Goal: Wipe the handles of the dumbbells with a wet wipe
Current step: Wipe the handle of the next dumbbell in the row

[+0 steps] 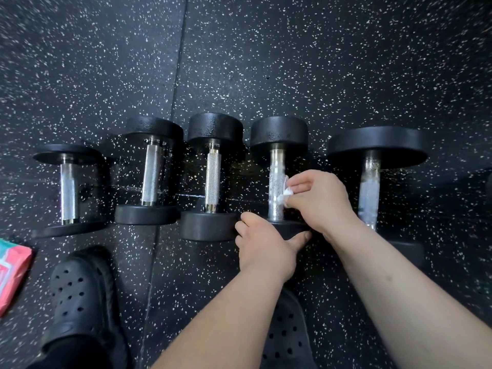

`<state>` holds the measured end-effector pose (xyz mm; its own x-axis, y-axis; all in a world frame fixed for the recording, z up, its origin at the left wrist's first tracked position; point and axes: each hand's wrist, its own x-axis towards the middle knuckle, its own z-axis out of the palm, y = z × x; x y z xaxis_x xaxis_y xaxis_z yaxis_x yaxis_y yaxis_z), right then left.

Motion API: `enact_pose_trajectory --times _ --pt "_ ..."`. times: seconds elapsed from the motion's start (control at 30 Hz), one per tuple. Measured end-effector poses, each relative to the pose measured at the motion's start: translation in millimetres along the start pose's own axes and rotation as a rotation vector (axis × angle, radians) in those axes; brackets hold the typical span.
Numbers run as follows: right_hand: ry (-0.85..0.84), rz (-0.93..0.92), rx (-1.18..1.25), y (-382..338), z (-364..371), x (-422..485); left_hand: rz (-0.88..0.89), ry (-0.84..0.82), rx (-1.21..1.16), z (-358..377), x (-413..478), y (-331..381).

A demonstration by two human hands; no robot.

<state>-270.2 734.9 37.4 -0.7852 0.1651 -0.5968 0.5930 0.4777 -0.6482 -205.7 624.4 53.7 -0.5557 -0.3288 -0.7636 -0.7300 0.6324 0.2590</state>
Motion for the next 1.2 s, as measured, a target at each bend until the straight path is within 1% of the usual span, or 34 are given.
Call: enact_pose_trajectory --times 0.2,0.33,0.4,0.53,0.7,0.9,1.07,1.13,1.2 --pt "0.022 -0.250 -0.216 2 0 -3 0.013 -0.002 -0.004 0 -1 0" --pt "0.056 -0.369 -0.317 5 4 -6 0.014 -0.001 0.003 -1 -1 0" --pt "0.060 -0.408 -0.329 5 5 -8 0.013 0.002 0.010 0 -1 0" --pt "0.051 -0.480 -0.367 4 8 -10 0.015 0.009 0.027 0 0 0" --pt "-0.015 -0.644 -0.531 -6 18 -5 0.017 0.002 0.027 -1 0 0" --pt "-0.119 -0.675 -0.585 7 -4 2 0.017 -0.007 -0.008 -1 -1 0" --pt "-0.060 -0.695 -0.579 4 -4 5 0.019 -0.003 0.003 -1 -2 -1" --pt "-0.056 -0.729 -0.618 -2 1 5 0.012 0.002 0.006 -1 -2 0" --pt "-0.084 -0.726 -0.701 -8 7 5 0.012 0.000 0.009 -2 -2 1"
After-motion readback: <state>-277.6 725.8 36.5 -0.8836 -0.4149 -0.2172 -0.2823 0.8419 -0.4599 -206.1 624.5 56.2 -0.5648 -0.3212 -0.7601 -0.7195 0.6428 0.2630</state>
